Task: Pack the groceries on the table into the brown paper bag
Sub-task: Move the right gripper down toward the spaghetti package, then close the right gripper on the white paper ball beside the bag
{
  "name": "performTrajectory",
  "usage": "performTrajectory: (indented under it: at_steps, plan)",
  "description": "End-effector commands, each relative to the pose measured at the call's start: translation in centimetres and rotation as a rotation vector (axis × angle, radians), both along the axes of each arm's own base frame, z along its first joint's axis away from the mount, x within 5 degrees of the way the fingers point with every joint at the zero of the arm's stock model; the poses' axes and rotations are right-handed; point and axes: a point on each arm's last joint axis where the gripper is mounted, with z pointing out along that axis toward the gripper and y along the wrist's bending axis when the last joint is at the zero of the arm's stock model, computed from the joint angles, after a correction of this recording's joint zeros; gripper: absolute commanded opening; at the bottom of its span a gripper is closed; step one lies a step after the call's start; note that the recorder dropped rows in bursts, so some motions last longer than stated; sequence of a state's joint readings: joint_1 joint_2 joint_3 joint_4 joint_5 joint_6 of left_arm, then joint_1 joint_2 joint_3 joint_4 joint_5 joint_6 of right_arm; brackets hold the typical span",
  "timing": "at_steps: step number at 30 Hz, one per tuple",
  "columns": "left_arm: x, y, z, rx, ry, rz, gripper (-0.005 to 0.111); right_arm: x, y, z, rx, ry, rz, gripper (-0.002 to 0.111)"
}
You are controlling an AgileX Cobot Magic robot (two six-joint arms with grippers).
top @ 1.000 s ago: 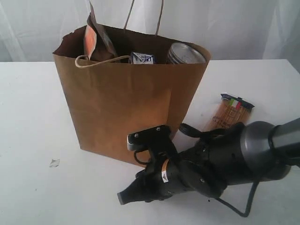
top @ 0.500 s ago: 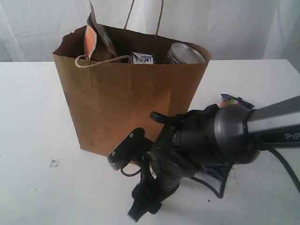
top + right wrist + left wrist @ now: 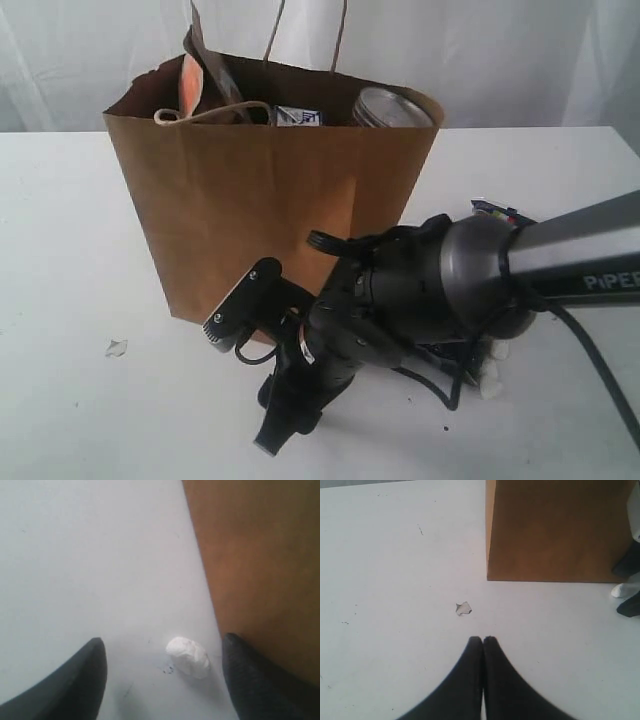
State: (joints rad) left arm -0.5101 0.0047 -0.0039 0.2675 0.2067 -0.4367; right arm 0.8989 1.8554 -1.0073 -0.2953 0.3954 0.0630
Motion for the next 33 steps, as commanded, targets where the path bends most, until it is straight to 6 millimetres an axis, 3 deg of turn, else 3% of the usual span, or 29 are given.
performTrajectory:
  at_steps: [1,5,13,24,28,33]
  plan:
    - [0.0,0.0,-0.1,-0.004,0.006,0.002,0.001,0.3,0.4,0.2,0.022,-0.027,0.027,0.062]
    - [0.0,0.0,-0.1,-0.004,0.006,0.002,0.001,0.2,0.4,0.1,0.025,-0.017,0.017,0.062]
    - [0.0,0.0,-0.1,-0.004,0.006,0.002,0.001,0.1,0.2,-2.1,-0.054,0.04,0.006,0.061]
    - [0.0,0.0,-0.1,-0.004,0.006,0.002,0.001,-0.3,-0.7,-2.5,-0.132,0.112,-0.044,0.061]
    - [0.0,0.0,-0.1,-0.004,0.006,0.002,0.001,0.3,-1.3,-2.4,-0.075,0.16,-0.194,0.061]
    - [0.0,0.0,-0.1,-0.004,0.006,0.002,0.001,1.2,-1.9,-2.4,-0.041,0.161,-0.238,0.061]
